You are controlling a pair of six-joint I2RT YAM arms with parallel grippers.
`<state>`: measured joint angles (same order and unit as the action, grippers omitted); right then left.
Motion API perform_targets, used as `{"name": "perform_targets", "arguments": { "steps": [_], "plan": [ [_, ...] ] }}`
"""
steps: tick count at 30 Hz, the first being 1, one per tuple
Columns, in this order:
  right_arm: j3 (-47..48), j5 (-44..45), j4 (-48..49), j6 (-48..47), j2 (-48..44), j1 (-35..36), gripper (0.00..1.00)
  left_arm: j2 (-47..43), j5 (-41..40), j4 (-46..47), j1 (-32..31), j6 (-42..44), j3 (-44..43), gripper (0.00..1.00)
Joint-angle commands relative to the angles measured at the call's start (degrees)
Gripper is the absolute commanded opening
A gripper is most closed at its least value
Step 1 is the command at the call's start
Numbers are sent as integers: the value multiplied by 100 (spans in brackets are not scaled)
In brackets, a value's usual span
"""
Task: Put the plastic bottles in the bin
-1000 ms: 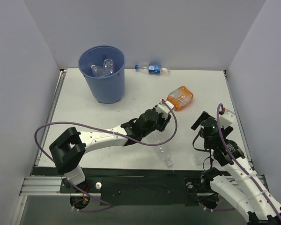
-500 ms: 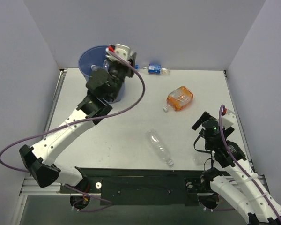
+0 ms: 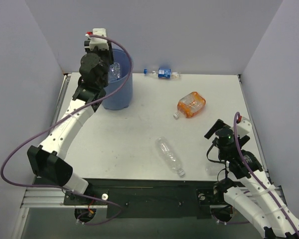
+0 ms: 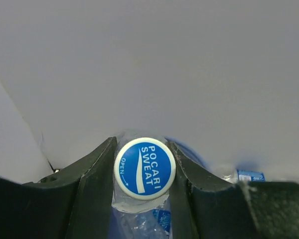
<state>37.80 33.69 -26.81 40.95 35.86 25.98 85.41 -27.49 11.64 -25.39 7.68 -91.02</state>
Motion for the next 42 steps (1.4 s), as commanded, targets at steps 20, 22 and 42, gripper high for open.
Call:
{"name": "perform_targets", "arguments": {
  "steps": [20,22,42],
  "plan": [
    [26,76,88,19,220,39,95,-630,420,-2771,-1677,-1637,875,93],
    [26,50,123,18,255,39,95,-674,568,-3017,-2073,-1839,1217,94],
    [-106,-30,185,10,229,39,95,792,2503,-3509,-2691,-6507,2265,96]
  ]
}}
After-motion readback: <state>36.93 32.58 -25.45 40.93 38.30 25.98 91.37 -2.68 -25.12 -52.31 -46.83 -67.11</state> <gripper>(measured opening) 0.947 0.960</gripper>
